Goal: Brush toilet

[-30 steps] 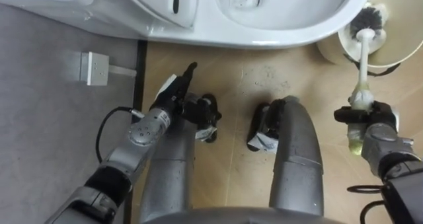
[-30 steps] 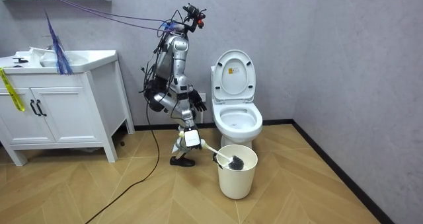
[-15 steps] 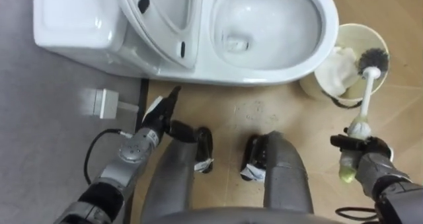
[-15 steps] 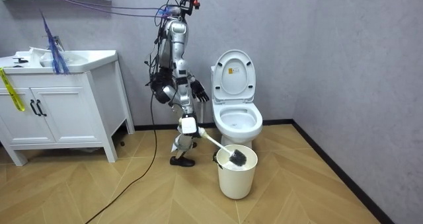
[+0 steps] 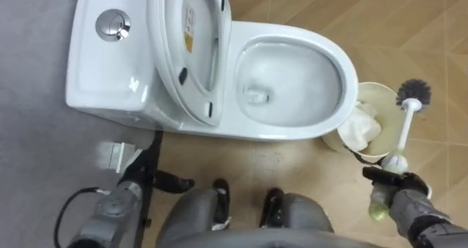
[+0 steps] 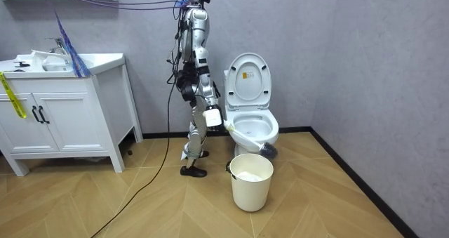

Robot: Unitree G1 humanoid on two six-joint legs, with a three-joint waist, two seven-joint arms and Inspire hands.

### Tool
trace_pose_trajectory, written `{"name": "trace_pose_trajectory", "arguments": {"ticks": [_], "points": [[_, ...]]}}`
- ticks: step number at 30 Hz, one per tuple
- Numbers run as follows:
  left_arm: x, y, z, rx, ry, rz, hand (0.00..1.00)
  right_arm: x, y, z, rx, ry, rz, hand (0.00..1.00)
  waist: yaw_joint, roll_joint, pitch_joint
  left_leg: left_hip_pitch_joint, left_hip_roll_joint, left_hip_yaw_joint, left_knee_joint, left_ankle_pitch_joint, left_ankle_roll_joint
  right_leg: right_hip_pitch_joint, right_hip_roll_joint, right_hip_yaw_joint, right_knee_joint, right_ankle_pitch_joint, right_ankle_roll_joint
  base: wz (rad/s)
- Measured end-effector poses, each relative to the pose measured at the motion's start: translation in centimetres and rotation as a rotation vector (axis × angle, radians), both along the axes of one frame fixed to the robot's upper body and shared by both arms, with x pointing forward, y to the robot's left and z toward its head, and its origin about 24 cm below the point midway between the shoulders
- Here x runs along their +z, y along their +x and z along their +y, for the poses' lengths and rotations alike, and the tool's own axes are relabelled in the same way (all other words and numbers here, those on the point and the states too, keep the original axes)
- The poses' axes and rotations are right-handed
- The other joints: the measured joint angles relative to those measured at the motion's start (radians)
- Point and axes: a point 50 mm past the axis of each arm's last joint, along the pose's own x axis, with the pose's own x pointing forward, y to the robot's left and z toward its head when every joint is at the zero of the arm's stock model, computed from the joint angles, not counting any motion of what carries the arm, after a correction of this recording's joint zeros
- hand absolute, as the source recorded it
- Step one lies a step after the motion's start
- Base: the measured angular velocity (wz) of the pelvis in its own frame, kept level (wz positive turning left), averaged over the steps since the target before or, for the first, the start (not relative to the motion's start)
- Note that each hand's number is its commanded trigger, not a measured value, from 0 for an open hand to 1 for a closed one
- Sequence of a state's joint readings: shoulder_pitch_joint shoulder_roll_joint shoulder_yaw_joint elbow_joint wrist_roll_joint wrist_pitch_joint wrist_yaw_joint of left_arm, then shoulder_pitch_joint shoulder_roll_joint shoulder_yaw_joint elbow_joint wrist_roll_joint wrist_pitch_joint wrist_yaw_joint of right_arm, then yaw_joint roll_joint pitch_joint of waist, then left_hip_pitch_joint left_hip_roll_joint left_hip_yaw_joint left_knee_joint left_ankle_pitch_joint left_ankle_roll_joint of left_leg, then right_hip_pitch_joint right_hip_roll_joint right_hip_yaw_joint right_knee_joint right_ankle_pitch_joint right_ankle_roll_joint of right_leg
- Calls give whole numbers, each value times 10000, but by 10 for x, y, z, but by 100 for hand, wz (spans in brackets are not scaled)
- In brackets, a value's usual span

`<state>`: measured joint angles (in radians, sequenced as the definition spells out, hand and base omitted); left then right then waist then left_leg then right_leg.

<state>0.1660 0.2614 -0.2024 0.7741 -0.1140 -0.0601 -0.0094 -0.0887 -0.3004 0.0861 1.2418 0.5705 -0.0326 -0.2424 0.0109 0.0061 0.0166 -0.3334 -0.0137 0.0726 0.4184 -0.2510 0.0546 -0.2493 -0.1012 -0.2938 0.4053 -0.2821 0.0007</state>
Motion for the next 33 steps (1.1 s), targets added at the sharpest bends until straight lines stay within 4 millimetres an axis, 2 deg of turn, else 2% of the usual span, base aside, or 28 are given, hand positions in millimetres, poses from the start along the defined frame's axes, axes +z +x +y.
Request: {"name": "trace_pose_trajectory", "arguments": {"ticks": [2, 4, 7, 8, 12, 15, 17, 21, 26, 29, 31, 33], "points": [[-1, -12, 7, 381, 65, 175, 0, -1, -6, 0, 266, -178, 179, 100, 0, -36, -30, 438, -19, -23, -287, 4, -7, 479, 29, -126, -330, 65, 36, 4], [-3, -29, 15, 886, 153, 468, 0, -2, -13, 1, 538, -379, 359, 100, 66, -163, -87, 1063, -82, -79, -673, 36, -30, 1074, 42, -184, -674, 90, 79, 3], [-5, -43, 22, 1443, 229, 735, 0, -6, -29, 1, 1015, -739, 1002, 100, 166, -365, -183, 1815, -168, -279, -1170, 103, -56, 1946, 116, -292, -1282, 168, 175, 18], [-5, -45, 23, 1543, 239, 765, 0, -6, -30, 1, 1107, -772, 1054, 100, 248, -400, -192, 1906, -168, -297, -1203, 104, -57, 2099, 140, -316, -1402, 190, 179, 10], [-1, -60, 27, 1671, 471, 775, 0, -6, -29, 9, 2059, -1007, 1074, 100, 240, -591, -160, 2418, -195, -525, -1286, 102, -59, 2950, 256, -570, -2028, 358, 222, 18], [1, -66, 28, 1729, 515, 748, 0, -4, -21, 10, 2918, -1358, 1006, 100, 249, -573, -156, 2631, -219, -583, -1286, 102, -60, 3252, 257, -687, -2154, 381, 229, 12], [2, -68, 29, 1755, 601, 742, 0, -2, -15, 11, 3318, -1511, 959, 100, 407, -544, -134, 2715, -233, -636, -1295, 102, -60, 3361, 262, -712, -2203, 381, 229, 5], [7, -61, 27, 1325, 800, 388, 0, -2, -16, 12, 4179, -1803, 1223, 100, 554, -482, -116, 2781, -310, -1033, -1286, 109, -72, 3528, 254, -1002, -2214, 379, 232, 27], [14, -51, 21, 1090, 927, -234, 0, -3, -15, 15, 5483, -2298, 1642, 100, 960, -511, -89, 2702, -330, -1083, -1257, 115, -78, 3563, 218, -1194, -2192, 379, 233, 5], [28, -36, 15, -32, 1613, -1021, 0, -4, -15, 16, 6453, -2599, 1955, 100, 1160, -583, -65, 2512, -351, -1196, -1187, 130, -71, 3543, 218, -1310, -2147, 379, 234, 13], [47, -15, 9, -951, 2253, -2093, 0, -5, -16, 19, 7275, -2760, 2254, 100, 1334, -683, -101, 2440, -371, -1322, -1102, 144, -77, 3526, 230, -1377, -2157, 379, 233, 16], [68, 3, 2, -1311, 2455, -3268, 0, -7, -17, 23, 7886, -2860, 2454, 100, 1421, -810, -71, 2387, -379, -1434, -1029, 151, -86, 3531, 244, -1493, -2158, 380, 232, 19]]}}
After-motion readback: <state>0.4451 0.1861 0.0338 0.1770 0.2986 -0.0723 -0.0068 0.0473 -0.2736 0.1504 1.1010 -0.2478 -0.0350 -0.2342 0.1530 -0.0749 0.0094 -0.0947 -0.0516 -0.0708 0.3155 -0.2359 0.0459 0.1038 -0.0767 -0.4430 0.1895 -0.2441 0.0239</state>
